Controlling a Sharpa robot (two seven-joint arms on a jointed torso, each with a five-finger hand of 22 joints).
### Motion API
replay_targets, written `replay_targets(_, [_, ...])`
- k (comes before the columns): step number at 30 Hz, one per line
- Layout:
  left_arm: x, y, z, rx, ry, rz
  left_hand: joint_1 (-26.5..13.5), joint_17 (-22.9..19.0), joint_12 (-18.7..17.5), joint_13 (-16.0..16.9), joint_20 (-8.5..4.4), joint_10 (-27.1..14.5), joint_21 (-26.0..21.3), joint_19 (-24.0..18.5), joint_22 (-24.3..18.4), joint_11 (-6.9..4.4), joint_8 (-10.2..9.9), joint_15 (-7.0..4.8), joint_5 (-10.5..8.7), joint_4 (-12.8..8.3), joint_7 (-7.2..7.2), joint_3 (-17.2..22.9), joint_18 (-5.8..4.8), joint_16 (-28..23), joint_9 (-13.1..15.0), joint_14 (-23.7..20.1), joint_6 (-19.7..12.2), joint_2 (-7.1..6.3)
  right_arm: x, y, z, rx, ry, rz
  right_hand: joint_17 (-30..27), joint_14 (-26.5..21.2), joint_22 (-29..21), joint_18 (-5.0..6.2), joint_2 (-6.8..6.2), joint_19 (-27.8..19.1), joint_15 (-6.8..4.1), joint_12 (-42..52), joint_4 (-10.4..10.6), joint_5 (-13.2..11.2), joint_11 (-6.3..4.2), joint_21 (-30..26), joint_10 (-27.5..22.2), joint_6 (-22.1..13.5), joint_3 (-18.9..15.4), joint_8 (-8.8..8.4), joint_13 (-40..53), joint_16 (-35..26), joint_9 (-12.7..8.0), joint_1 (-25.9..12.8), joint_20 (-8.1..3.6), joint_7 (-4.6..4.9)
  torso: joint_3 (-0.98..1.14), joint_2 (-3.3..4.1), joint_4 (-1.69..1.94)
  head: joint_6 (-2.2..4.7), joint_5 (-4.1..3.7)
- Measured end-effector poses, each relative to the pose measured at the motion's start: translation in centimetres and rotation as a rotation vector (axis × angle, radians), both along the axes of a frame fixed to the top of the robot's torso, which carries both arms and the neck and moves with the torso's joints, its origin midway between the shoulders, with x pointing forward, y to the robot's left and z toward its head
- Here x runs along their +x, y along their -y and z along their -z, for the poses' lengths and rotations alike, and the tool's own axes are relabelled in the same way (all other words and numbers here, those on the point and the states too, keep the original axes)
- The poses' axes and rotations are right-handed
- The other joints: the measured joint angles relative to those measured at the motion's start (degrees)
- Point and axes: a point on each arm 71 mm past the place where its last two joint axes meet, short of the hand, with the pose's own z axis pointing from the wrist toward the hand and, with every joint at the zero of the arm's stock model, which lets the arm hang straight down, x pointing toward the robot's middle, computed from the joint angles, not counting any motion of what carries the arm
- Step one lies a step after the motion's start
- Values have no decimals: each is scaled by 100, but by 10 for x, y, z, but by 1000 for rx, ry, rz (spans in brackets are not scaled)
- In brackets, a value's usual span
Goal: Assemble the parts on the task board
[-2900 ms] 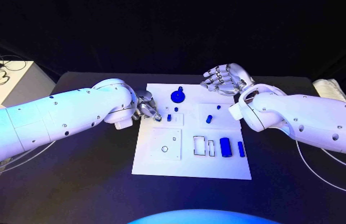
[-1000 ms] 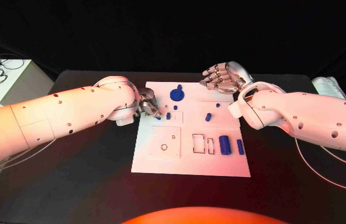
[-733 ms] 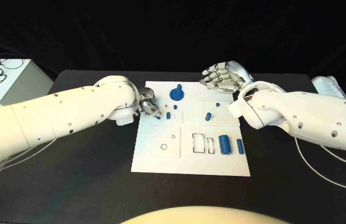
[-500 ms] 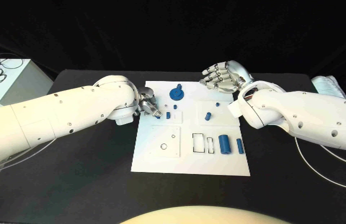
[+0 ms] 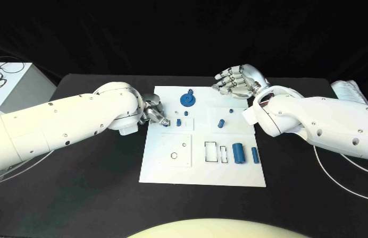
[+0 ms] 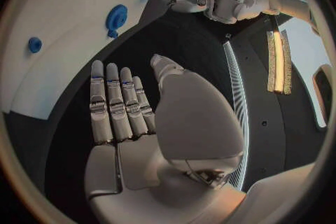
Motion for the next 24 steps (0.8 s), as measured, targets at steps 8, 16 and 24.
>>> replay_targets(8, [-2,-3,-1,-20,13,-18,0,0,23,6,0,25,23,0,6,-8,19,0,17,0,0,0,0,0,0,0,0,0,0,0,0,0,0,0,0,0,0,0,0,0,0,0,0,0,0,0,0,0,0,0,0,0,0,0,0,0,2,-1,3,-5,-12])
replay_targets(16, [-3,-3,1,-37,25,-33,0,0,23,-11,0,24,22,-1,5,-7,19,0,17,0,0,0,0,0,0,0,0,0,0,0,0,0,-1,0,-8,0,-11,0,0,0,0,0,0,0,0,0,0,0,0,0,1,0,0,0,0,0,4,-1,7,-19,-7])
replay_targets(24, [-4,1,3,-45,31,-33,2,0,22,-23,0,25,22,-1,4,-6,19,0,16,0,0,0,0,0,1,0,0,2,0,0,0,0,-2,0,-8,0,-12,0,0,0,0,0,0,0,0,0,0,0,0,0,-4,0,1,0,0,0,4,2,3,-23,-5])
